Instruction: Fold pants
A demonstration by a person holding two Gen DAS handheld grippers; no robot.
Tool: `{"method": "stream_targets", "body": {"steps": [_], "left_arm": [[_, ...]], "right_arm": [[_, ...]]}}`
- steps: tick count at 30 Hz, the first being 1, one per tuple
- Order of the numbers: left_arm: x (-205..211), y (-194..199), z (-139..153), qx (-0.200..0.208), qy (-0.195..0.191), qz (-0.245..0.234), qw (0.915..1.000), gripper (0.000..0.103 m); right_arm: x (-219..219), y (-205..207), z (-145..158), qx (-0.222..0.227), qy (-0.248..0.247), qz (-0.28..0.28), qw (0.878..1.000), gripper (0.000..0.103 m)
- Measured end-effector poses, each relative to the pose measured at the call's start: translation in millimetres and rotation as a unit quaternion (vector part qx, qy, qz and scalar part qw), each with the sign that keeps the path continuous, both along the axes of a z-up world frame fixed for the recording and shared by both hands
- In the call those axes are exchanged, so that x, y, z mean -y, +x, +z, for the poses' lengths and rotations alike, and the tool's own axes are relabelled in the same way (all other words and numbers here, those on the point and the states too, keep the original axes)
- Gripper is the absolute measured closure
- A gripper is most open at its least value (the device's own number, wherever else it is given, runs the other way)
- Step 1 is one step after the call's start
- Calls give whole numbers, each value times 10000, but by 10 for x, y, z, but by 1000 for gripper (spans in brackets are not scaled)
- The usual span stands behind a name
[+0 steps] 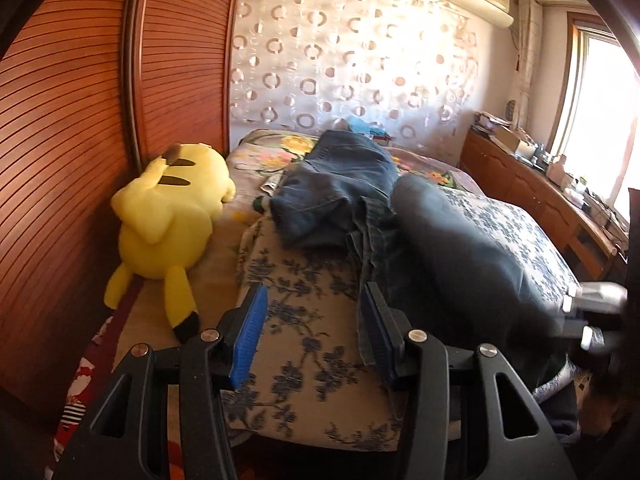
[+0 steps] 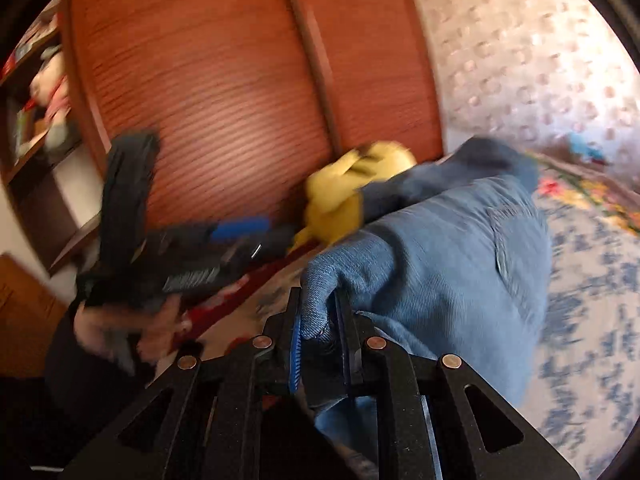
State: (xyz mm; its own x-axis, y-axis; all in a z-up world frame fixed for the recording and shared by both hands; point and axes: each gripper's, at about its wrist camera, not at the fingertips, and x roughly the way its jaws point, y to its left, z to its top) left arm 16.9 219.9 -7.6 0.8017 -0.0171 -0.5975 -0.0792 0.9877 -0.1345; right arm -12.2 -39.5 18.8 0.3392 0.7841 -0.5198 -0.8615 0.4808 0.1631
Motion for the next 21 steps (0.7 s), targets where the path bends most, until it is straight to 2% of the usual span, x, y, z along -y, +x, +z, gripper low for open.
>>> {"method": "stream_targets", "body": {"steps": [7,9,12,14,16,19,20,21], "left_arm": [[89,186,-31,-3,0,-175,9998,53],[158,242,-19,-31,7,-247,9997,53],[270,316,-18,-42,11,-391,9992,53],[332,346,-11,-47,3,-464,9989,53],[382,357,8,-28,-16,-540,9985,53],[431,353,44,7,-76,-639,9979,52],[458,347,58,36,-72,-670,9977,47],[474,344,65,53,-66,-685,9976,37]], "right_arm": [[-31,162,-397,-423,-721,191,9963,88],[-35,176,-372,-391,-784,121,9961,87],[-48,42,-268,-236,-757,90,9968,80],[-17,-47,-196,-124,-751,74,9971,66],[35,-104,-139,3,-754,-1,9972,58],[156,-201,-49,164,-682,-83,9975,58],[199,-264,-8,236,-657,-161,9974,57],[289,-291,46,288,-615,-246,9974,57]]}}
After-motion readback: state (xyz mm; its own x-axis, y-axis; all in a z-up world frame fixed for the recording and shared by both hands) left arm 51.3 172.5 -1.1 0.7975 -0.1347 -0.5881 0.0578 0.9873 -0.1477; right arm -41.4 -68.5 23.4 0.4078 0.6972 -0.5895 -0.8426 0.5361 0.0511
